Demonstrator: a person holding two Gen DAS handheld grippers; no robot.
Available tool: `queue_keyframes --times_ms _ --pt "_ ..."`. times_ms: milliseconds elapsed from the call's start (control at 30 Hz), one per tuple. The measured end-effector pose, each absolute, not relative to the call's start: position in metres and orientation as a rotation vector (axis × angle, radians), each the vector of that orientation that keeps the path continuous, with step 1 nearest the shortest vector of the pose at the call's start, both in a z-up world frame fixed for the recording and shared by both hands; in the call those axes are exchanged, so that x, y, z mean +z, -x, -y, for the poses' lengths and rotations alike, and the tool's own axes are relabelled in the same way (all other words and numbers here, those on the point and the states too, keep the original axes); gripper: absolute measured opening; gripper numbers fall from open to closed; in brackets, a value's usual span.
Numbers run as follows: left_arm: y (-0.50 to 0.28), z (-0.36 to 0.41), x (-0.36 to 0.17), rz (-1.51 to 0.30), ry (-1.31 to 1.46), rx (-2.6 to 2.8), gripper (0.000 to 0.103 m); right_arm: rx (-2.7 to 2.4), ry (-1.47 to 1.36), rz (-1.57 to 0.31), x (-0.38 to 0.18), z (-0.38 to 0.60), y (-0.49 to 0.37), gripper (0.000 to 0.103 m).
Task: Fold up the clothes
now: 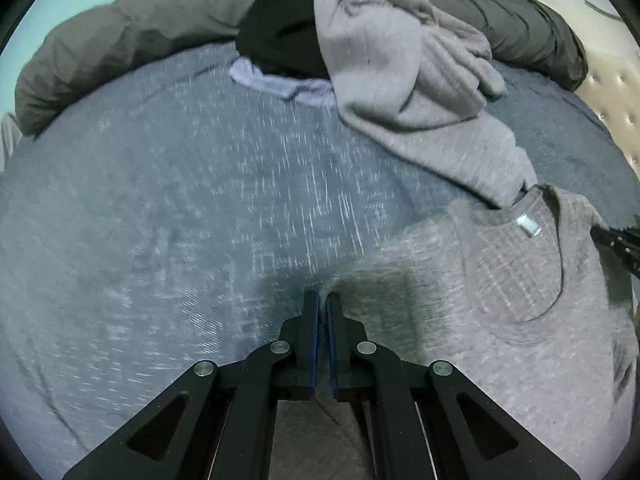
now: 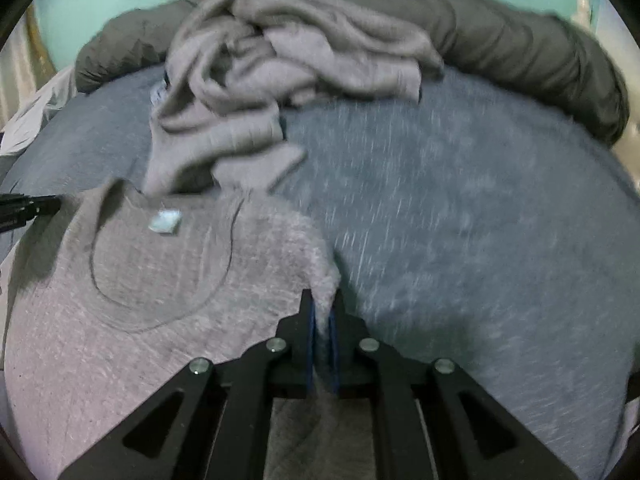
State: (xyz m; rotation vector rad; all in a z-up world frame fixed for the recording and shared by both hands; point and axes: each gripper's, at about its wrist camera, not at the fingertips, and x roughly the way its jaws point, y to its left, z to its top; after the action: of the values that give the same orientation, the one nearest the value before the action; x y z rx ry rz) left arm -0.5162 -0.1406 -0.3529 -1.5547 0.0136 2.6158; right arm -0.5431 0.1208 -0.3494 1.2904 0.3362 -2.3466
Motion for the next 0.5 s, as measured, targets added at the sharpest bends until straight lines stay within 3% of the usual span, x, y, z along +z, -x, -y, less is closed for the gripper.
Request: queue_keyframes --times_ms 100,133,167,200,233,267,300,500 --pt "0.512 0.147 -0.357 0.056 1.534 2.625 0.007 -2.385 -1.268 -0.339 -0.350 -0.124 0.542 0.020" --pt "0.510 0.149 -0.355 0.084 1.514 2.628 0.007 -2.422 -1.236 -0.314 -0.343 -0.129 0.540 0.034" --pt "0.506 0.153 -0.349 0.120 1.484 2.642 0.012 -2.460 -1.206 -0.265 -0.334 -0.136 0.536 0.046" --pt "0.502 0.156 -0.343 0.149 1.462 2.656 0.026 -2.492 -1.168 -0.202 -0.324 -0.145 0.529 0.050" --pt "0.495 0.159 -0.335 0.182 1.429 2.670 0.036 -2.522 -1.128 -0.137 -0.314 -0.154 0.522 0.053" --pt "0.485 0.162 -0.325 0.222 1.391 2.677 0.054 -2.512 -1.109 -0.060 -0.305 -0.162 0.515 0.053" --pt "0.474 0.165 -0.317 0.270 1.355 2.675 0.058 -2.493 -1.100 0.009 -0.299 -0.168 0.505 0.053" --pt "0.400 0.160 -0.298 0.341 1.298 2.637 0.062 -2.385 -1.106 0.183 -0.288 -0.196 0.420 0.055"
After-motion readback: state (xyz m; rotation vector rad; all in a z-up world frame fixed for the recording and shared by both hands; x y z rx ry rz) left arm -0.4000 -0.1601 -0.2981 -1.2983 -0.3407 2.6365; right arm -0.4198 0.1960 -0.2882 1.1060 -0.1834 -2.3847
